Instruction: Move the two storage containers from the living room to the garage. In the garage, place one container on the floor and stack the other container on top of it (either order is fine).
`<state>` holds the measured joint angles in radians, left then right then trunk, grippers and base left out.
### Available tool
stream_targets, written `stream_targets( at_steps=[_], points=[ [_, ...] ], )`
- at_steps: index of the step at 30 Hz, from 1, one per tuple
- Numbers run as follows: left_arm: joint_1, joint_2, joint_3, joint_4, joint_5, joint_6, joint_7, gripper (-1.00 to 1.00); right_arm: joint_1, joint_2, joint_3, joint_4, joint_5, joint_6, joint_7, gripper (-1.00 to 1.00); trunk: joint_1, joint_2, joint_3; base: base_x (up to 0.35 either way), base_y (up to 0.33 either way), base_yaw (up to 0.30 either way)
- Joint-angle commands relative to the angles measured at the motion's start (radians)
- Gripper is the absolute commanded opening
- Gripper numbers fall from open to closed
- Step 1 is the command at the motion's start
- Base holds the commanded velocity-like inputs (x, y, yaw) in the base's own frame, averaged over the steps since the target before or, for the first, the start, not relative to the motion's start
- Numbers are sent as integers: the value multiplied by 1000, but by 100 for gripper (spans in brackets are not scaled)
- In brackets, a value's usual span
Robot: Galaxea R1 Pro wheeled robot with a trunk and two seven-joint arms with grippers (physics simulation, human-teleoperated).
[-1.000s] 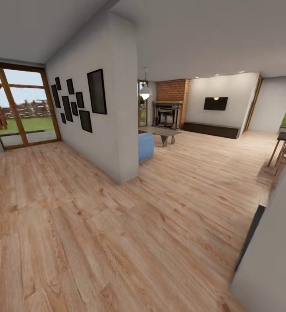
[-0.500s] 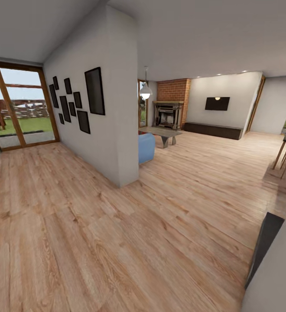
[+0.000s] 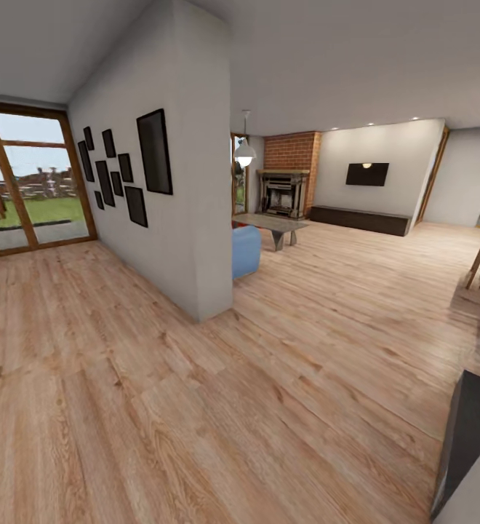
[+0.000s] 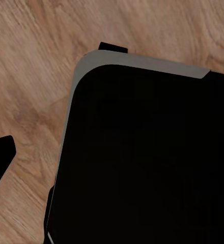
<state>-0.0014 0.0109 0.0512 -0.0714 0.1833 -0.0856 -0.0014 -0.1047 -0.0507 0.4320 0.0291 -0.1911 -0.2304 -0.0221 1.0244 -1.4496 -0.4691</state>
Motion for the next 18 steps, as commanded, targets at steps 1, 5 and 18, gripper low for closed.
stream_targets(
  at_steps=[1, 5, 18],
  points=[
    [0, 0, 4, 0, 2, -2, 0, 100, -1, 0, 10, 3, -7, -6, 0, 100, 1, 0, -1, 324, 0, 0],
    [0, 0, 5, 0, 2, -2, 0, 100, -1, 0, 13, 3, -5, -6, 0, 100, 1, 0, -1, 324, 0, -25],
    [0, -3, 3, 1, 1, -2, 0, 100, -1, 0, 17, 3, -2, -6, 7, 100, 1, 0, -1, 320, 120, -220]
  ],
)
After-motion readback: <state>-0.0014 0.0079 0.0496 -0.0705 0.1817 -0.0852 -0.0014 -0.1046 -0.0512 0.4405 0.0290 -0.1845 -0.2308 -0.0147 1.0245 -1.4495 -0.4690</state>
